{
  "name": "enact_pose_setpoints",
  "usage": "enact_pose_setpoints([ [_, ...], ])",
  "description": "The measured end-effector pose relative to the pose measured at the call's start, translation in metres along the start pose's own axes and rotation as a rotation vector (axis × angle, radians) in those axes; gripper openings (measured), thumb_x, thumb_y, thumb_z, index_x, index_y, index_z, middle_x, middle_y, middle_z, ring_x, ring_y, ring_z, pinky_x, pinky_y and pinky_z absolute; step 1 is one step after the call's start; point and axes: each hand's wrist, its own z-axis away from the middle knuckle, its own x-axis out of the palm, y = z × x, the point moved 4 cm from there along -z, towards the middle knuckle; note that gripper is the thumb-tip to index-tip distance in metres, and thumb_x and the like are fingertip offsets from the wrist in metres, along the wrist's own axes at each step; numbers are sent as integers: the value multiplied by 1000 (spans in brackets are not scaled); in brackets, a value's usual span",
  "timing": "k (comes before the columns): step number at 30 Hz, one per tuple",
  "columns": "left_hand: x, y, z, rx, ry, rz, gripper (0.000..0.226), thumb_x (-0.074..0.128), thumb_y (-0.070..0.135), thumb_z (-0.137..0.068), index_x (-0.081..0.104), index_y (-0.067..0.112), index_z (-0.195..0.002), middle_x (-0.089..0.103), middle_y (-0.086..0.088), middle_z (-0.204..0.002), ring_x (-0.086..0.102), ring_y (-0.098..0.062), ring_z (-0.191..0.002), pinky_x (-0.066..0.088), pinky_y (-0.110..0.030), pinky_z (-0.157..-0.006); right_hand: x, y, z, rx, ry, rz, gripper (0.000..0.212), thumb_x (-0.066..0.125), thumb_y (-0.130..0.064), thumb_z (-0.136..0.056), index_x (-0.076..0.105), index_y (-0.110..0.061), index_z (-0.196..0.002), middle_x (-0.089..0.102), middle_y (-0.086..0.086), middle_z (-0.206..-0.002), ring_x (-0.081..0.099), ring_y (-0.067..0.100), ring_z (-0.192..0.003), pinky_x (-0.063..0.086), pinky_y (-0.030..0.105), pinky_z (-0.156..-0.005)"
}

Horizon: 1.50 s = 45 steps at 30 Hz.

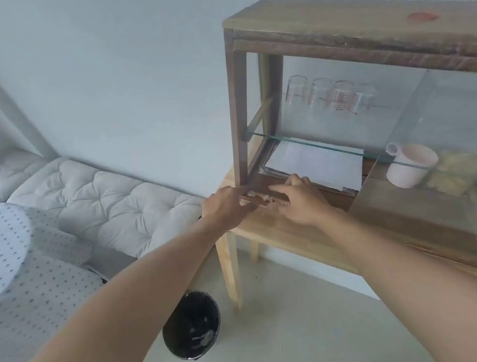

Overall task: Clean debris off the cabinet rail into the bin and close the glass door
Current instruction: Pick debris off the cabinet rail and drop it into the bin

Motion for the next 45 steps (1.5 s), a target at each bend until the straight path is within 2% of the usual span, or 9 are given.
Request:
enact_pose_setpoints([
  [4,4,0,-6,-18,23,28,49,56,76,-84,65,57,-128,52,27,-76,63,-20,-95,30,-29,-53,5,3,-11,-39,-34,-18,49,68,-58,-94,65,-43,-141,46,-7,-106,46,23,-117,46,45,-103],
  [9,7,-3,-15,16,53,0,31,62,62,-94,73,51,-121,76,12,-108,67,-26,-103,52,-36,-71,12,6,-17,-99,54,-67,33,75,-48,-93,77,-42,-125,43,-12,-91,49,19,-102,46,39,-86],
  [15,4,-3,-20,-6,104,24,17,72,49,-95,79,49,-110,76,10,-102,67,-26,-96,46,-33,-65,12,5,-12,-122,174,-136,22,81,-41,-90,85,-35,-110,45,-14,-84,51,16,-94,41,32,-74],
  [19,4,-5,-22,-27,106,56,15,72,47,-95,80,47,-108,76,9,-104,67,-25,-97,45,-33,-66,12,-1,-15,-96,189,-180,12,80,-36,-92,86,-30,-101,49,-13,-86,54,17,-95,47,35,-75],
  [24,1,-8,-19,14,134,93,18,69,50,-97,79,46,-112,77,11,-104,66,-23,-99,48,-34,-68,8,-4,-17,-11,218,-224,13,77,-34,-96,83,-22,-97,54,-10,-94,56,16,-101,49,36,-79],
  [29,-9,-20,-7,11,132,163,21,68,56,-96,80,45,-109,68,17,-86,66,-18,-90,41,-29,-59,4,-7,-11,32,248,-249,11,76,-33,-96,82,-23,-95,52,-12,-92,58,16,-98,52,39,-80],
  [34,-23,-41,7,8,123,182,24,66,58,-96,81,43,-108,74,14,-93,67,-17,-91,48,-30,-63,15,-25,-2,11,274,-243,13,78,-31,-94,83,-19,-94,52,-12,-89,61,17,-88,45,32,-73],
  [39,-34,-71,28,-39,123,197,21,68,56,-95,81,44,-105,73,15,-94,65,-14,-91,49,-29,-66,39,-55,2,-11,284,-278,11,80,-28,-92,83,-17,-92,57,-5,-91,63,20,-90,51,36,-76],
  [45,-40,-118,60,-138,125,167,20,67,53,-95,82,42,-104,71,16,-93,63,-11,-91,47,-31,-70,82,-107,-1,-78,187,-313,20,76,-40,-93,81,-21,-95,53,-12,-90,62,13,-90,52,34,-75],
])
